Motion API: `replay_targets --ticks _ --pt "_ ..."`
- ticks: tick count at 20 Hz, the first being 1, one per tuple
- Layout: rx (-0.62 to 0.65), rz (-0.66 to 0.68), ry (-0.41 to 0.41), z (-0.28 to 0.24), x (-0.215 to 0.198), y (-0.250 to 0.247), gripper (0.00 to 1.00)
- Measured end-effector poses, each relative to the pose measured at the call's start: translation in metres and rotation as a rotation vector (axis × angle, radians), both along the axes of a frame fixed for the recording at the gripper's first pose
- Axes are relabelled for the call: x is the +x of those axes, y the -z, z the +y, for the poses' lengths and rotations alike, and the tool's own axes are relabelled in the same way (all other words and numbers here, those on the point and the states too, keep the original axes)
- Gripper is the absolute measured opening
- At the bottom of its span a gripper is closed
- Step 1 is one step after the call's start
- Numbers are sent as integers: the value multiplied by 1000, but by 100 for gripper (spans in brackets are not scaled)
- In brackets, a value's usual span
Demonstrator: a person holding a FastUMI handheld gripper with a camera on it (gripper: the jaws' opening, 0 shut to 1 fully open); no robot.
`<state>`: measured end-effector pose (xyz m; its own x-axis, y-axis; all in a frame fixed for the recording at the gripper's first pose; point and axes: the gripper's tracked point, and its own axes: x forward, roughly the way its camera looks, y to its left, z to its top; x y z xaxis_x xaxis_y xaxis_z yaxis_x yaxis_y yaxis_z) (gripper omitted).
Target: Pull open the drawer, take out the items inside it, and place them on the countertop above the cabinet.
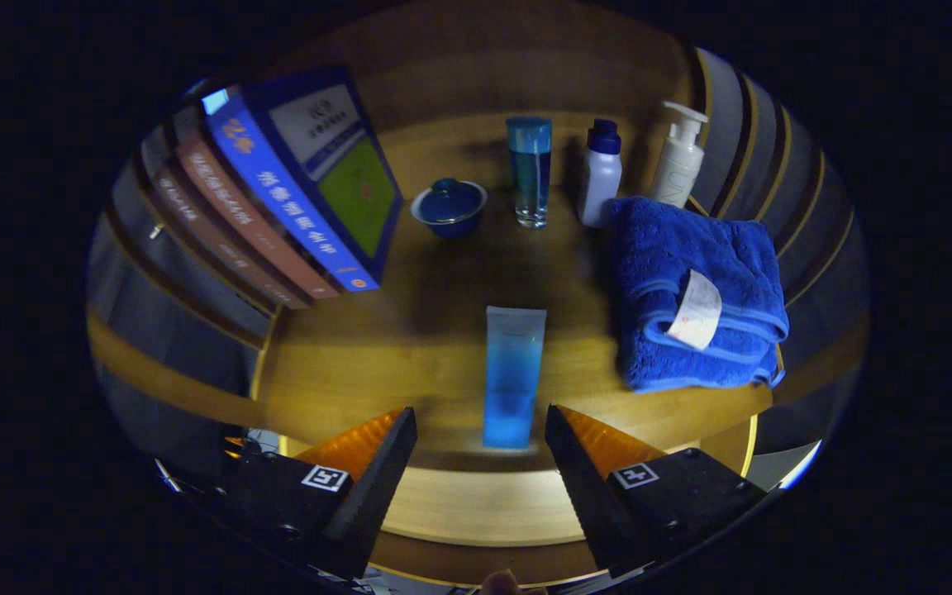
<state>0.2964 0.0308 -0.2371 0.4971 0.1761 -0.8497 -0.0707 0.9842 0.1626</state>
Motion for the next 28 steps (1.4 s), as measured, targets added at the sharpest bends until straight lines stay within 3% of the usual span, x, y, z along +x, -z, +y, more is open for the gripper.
replay_targets --ticks 9,11,15,20,25,28 --pt "226 -318 -154 54 -104 -83 100" --pt "239 -434 -153 51 -126 -92 100" --pt "110 -682 -85 19 -154 -90 100" --pt "2 -861 -28 0 -222 -70 100" --pt "-101 -957 -19 -23 -258 -13 100" --pt "-129 -946 14 -37 -269 27 100"
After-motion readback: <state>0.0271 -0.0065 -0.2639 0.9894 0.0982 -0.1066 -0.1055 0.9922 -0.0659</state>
